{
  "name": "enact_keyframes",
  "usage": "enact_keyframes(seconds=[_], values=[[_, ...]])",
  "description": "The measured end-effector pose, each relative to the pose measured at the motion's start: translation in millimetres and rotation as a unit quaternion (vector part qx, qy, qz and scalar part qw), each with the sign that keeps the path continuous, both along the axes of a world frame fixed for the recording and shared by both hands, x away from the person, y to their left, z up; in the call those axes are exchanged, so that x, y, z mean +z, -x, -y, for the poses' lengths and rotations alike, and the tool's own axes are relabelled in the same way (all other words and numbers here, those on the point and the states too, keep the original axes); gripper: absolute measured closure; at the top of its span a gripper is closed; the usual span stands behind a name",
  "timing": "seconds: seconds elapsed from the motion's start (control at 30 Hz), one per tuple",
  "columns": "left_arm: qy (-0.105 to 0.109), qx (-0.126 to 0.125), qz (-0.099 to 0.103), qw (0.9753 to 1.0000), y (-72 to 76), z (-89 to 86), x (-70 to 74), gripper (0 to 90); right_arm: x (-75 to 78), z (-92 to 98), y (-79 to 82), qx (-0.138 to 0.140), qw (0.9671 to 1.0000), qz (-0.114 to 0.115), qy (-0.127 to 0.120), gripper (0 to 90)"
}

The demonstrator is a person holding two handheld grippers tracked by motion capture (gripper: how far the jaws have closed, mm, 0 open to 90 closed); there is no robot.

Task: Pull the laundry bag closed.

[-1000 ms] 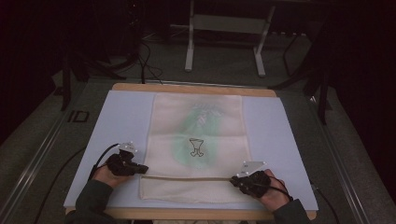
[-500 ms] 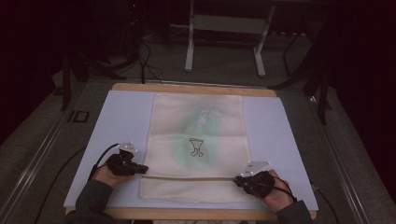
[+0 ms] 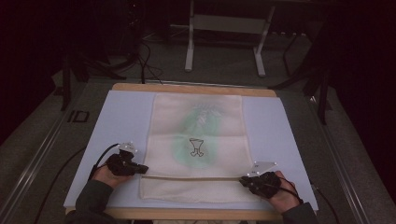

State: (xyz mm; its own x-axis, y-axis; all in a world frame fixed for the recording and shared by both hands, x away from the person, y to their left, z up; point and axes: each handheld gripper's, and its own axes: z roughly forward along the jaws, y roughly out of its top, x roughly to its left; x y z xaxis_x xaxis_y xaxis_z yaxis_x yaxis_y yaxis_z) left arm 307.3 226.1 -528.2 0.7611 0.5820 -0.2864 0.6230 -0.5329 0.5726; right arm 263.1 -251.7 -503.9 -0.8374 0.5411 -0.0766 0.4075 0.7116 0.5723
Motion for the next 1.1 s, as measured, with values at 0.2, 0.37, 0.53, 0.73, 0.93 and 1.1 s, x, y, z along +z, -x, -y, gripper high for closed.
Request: enact_keyframes(seconds=[0.2,0.37,0.53,0.73,0.93,1.1], values=[[0.000,-0.001,0.000,1.0000,-0.1,-0.1,-0.1,89.9,-0.6,11.4,-0.1,-0.011,0.9999,-0.001,-0.001,82.2],[0.000,0.000,0.000,1.0000,-0.1,-0.1,-0.1,89.9,-1.0,23.6,-1.0,-0.019,0.9997,-0.004,-0.011,82.2],[0.000,0.000,0.000,1.0000,-0.1,0.0,-0.1,89.9,-2.9,35.7,-1.5,-0.025,0.9993,-0.013,-0.027,82.2],[-0.002,-0.001,0.002,1.0000,0.2,0.3,0.2,89.9,-3.4,35.4,-2.1,-0.022,0.9994,-0.014,-0.024,82.1],[0.006,0.003,-0.005,1.0000,-0.8,-1.1,-0.4,89.5,-6.6,37.4,-2.3,-0.018,0.9987,-0.016,-0.046,69.3],[0.020,0.003,-0.012,0.9997,-1.6,-3.0,-1.6,86.3,-4.4,44.7,-2.4,-0.027,0.9965,-0.006,-0.079,63.0]])
